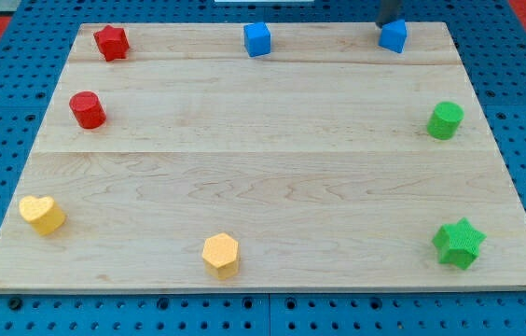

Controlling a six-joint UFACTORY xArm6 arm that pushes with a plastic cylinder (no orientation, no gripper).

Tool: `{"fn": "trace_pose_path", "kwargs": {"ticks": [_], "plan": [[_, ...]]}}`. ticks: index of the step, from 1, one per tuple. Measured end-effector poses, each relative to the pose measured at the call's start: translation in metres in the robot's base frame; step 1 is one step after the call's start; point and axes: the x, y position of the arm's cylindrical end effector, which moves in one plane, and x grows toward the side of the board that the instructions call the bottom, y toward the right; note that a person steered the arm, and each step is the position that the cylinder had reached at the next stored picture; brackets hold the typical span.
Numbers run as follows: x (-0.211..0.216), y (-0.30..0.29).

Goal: Slide the blue triangle slightly left

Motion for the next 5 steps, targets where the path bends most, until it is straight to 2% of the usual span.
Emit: {"fn": "trace_pose_path", "kwargs": {"ticks": [2,3,4,5], "plan": [[0.018,0.053],[0.041,0.029],[0.01,0.02],[0.0,0.031]]}}
